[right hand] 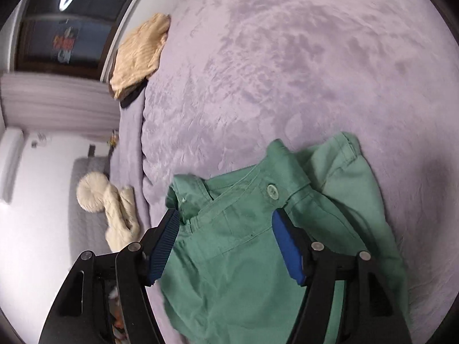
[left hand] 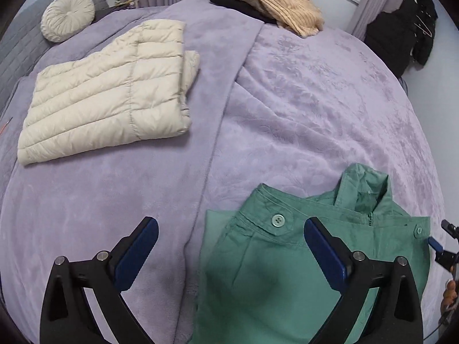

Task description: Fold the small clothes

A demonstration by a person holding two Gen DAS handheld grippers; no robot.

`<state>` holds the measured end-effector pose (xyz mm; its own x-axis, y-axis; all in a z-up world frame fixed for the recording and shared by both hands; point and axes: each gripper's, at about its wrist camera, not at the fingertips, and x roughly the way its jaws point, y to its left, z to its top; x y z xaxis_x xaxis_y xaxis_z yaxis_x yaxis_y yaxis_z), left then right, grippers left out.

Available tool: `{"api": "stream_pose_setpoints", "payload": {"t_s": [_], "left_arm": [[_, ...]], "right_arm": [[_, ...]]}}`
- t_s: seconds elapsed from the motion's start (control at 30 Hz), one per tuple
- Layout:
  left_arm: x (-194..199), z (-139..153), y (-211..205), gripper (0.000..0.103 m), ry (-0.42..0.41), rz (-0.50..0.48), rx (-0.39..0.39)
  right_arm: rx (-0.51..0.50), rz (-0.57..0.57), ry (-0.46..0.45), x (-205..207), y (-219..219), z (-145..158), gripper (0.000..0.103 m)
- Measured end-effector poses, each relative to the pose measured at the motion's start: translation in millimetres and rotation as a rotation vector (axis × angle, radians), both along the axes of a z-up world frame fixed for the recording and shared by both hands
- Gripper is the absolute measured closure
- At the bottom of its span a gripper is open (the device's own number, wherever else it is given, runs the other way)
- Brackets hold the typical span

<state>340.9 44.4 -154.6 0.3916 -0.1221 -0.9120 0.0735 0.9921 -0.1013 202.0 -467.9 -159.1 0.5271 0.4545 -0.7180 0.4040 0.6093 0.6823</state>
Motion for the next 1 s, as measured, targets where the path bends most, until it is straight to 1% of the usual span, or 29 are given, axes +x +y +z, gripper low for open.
{"api": "stream_pose_setpoints", "payload": {"t_s": [0.03,0.07,0.1,0.13,0.2,0.23,0.27,0.3,0.33,0.4,0.5,0.57,0.6,0.63,0.67,0.7,0.73,0.77,0.8,0.83,0.9,0.97,1.0], "left_arm": [[0,-6,-9,0.002,0.018,-0.033,-0.006],[0,-15,-23,0.002,0.038,-0.066,-0.005],[-2,-26,-38,0.002,0.061,-0.098,0.004],[-6,-37,-54,0.002,0.081,-0.132,0.007],[-15,-53,-82,0.002,0.101,-0.197,0.008],[-20,-60,-98,0.002,0.104,-0.232,0.012],[-24,-66,-112,0.002,0.102,-0.267,0.017],[-27,-71,-125,0.002,0.091,-0.296,0.031],[-30,-75,-137,0.002,0.071,-0.321,0.062],[-27,-89,-157,0.002,0.031,-0.339,0.148],[-12,-103,-162,0.002,0.009,-0.296,0.201],[3,-106,-159,0.002,-0.017,-0.249,0.229],[8,-105,-155,0.002,-0.031,-0.229,0.246],[13,-103,-151,0.002,-0.045,-0.205,0.271],[19,-100,-147,0.002,-0.051,-0.181,0.281],[24,-93,-141,0.002,-0.049,-0.157,0.266],[27,-87,-135,0.002,-0.053,-0.149,0.245],[28,-77,-130,0.002,-0.073,-0.154,0.23],[27,-69,-124,0.002,-0.097,-0.166,0.238],[26,-63,-120,0.002,-0.115,-0.18,0.256],[27,-55,-104,0.002,-0.127,-0.212,0.282],[33,-57,-85,0.002,-0.098,-0.207,0.279],[38,-62,-75,0.002,-0.069,-0.194,0.275]], "right_arm": [[-0.034,0.052,0.011,5,10,2,0.036],[-0.067,0.11,0.028,10,23,1,0.039],[-0.088,0.149,0.041,13,32,-3,0.048],[-0.107,0.189,0.057,17,43,-8,0.053],[-0.135,0.269,0.09,26,65,-24,0.08],[-0.139,0.303,0.098,28,72,-31,0.084],[-0.158,0.352,0.108,30,83,-39,0.087],[-0.195,0.383,0.119,36,90,-44,0.087],[-0.262,0.417,0.131,38,97,-48,0.087],[-0.368,0.438,0.138,45,100,-56,0.098],[-0.426,0.362,0.14,57,80,-61,0.1],[-0.475,0.315,0.143,63,66,-60,0.101],[-0.477,0.299,0.144,66,60,-59,0.102],[-0.466,0.287,0.146,67,54,-59,0.102],[-0.459,0.275,0.142,67,51,-55,0.099],[-0.462,0.27,0.133,65,50,-50,0.09],[-0.46,0.272,0.118,61,49,-42,0.084],[-0.454,0.281,0.101,57,48,-34,0.066],[-0.461,0.286,0.088,51,47,-26,0.049],[-0.478,0.28,0.074,44,46,-16,0.047],[-0.53,0.25,0.056,24,34,1,0.047],[-0.597,0.216,0.065,12,23,11,0.047],[-0.623,0.212,0.082,13,20,11,0.046]]}}
